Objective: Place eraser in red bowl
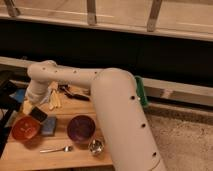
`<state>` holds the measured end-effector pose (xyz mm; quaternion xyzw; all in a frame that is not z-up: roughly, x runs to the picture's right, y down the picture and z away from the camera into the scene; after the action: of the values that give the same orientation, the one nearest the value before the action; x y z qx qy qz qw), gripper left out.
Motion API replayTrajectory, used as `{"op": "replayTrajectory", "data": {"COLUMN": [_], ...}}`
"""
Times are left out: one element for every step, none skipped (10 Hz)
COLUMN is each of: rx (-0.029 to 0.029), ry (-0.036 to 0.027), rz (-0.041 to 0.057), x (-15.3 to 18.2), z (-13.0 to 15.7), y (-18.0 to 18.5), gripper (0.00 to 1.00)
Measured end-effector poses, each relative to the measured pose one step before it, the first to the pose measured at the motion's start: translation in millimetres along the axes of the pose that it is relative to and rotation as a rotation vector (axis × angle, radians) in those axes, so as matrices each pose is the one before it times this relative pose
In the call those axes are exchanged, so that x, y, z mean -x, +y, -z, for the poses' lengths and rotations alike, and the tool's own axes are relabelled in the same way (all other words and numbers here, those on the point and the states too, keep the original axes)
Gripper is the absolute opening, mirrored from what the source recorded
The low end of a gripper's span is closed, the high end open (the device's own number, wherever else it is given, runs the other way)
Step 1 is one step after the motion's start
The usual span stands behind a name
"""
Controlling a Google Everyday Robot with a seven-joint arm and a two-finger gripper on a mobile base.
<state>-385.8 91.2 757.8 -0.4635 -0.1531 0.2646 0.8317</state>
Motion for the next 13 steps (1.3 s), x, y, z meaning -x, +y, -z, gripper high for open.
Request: {"op": "replayTrajectory", "data": {"rx": [0.00700, 0.01448, 0.01480, 0.02704, 0.02699, 0.01880, 0.01726, 0.01191, 0.00785, 0.00834, 0.00776, -0.00040, 0.00062], "ry": [-0.00397, -0.00376, 0.00242, 0.00062, 0.00506, 0.00110, 0.00326, 0.00821, 0.00727, 0.00368, -0.00234, -0.00145, 0.00058], "rz": [0.02021, 0.02859, 0.01820, 0.02400, 0.02061, 0.00969, 0.00609, 0.00449, 0.00168, -0.00586, -0.01240, -0.00135, 0.00084], "x": [6.04, 7.82, 4.71, 8.98, 6.20, 3.41, 1.56, 0.57, 0.45, -2.28, -3.74, -0.29, 0.25], "z": [-1.45, -3.31, -5.53, -10.15, -10.47, -4.55, -3.86, -4.88, -5.00, -3.85, -1.80, 0.54, -0.59], "y": [8.91, 10.39, 7.47, 10.70, 9.00, 2.27, -0.46, 1.51, 1.23, -1.93, -3.81, -0.72, 0.51], "gripper": [0.06, 0.18, 0.25, 0.35, 0.46, 0.56, 0.68, 0.75, 0.79, 0.80, 0.80, 0.80, 0.80]}}
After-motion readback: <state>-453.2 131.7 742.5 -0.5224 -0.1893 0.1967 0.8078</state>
